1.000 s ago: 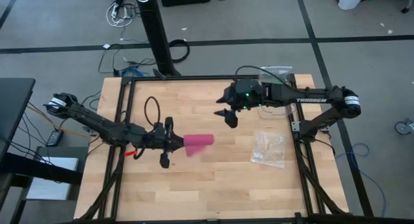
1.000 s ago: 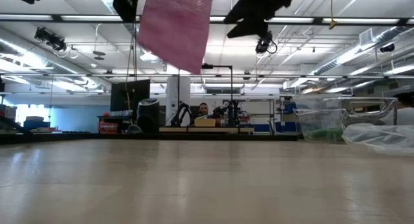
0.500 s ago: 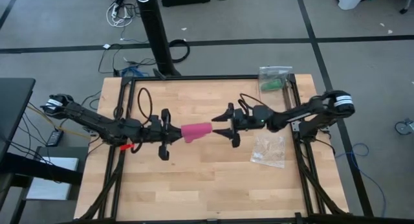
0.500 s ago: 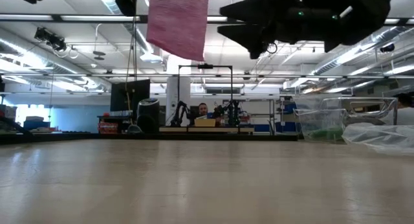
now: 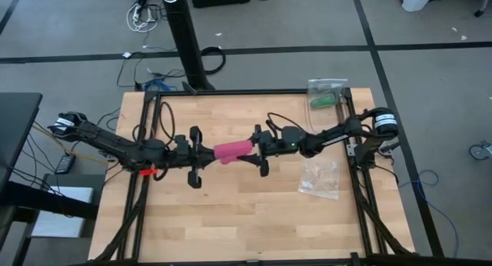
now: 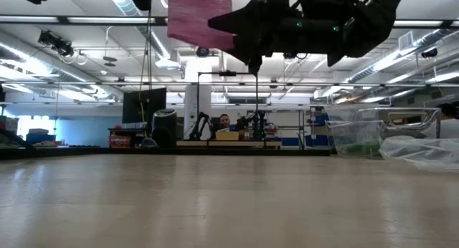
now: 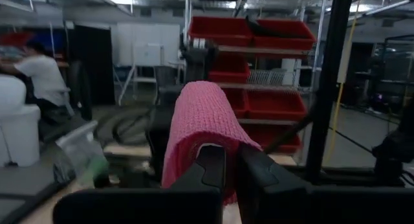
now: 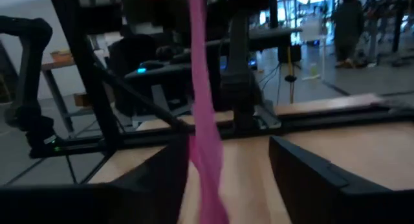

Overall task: Roll bandage
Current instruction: Roll the pink bandage

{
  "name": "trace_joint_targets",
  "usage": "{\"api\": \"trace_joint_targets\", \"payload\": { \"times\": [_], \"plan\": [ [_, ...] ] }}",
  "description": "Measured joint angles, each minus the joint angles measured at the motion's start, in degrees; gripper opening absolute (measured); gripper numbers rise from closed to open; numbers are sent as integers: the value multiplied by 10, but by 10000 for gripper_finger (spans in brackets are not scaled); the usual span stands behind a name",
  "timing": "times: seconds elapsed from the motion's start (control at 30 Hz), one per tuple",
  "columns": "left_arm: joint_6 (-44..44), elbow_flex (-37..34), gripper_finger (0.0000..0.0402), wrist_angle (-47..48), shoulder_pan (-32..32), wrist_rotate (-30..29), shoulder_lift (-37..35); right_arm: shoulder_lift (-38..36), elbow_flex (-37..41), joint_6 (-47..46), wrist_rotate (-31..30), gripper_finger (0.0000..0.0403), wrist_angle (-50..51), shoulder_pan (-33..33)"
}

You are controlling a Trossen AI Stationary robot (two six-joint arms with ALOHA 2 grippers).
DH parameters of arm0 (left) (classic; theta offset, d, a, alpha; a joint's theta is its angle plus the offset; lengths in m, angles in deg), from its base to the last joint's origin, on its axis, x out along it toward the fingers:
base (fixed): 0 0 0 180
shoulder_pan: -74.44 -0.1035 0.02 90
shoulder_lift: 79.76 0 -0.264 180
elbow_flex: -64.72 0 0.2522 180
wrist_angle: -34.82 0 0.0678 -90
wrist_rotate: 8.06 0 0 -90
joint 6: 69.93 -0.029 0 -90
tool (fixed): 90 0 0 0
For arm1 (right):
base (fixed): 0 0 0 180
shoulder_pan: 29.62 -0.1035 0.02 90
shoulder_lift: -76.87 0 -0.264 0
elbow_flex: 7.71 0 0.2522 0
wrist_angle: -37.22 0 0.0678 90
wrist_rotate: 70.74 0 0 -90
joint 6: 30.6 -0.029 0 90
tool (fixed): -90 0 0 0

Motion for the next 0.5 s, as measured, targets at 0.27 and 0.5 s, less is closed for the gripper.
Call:
{"api": "trace_joint_targets", "payload": {
  "times": [0.27,0.5],
  "plan": [
    [-36,0,19,-16,0,-30,0,15,0,-2,-46,26,-16,-18],
    [-95,0,19,-25,0,-86,0,13,0,-21,1,6,-16,-50]
  ]
}}
